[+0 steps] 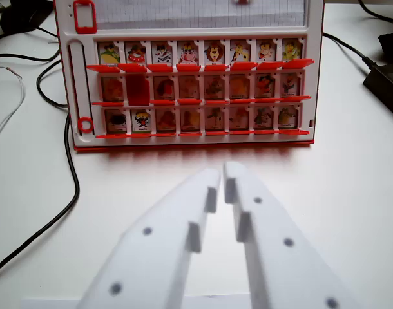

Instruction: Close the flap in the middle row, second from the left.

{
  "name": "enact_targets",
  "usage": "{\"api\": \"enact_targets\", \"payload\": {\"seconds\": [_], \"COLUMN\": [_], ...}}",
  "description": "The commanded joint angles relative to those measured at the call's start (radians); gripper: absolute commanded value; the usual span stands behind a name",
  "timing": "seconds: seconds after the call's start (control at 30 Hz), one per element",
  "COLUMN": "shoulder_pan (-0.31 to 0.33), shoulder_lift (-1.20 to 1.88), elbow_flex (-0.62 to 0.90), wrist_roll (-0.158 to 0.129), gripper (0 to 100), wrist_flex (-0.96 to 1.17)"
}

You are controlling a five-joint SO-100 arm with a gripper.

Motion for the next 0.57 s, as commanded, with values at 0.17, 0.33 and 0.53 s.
{"api": "enact_targets", "payload": {"seconds": [0.17, 0.33, 0.53], "shoulder_pan": [0.0, -0.002, -0.003], "shoulder_lift": [-0.005, -0.003, -0.002], "elbow_flex": [-0.107, -0.1, -0.087], "wrist_roll": [0.003, 0.005, -0.002], "gripper": [0, 0, 0], "wrist_flex": [-0.018, 0.0, -0.005]}}
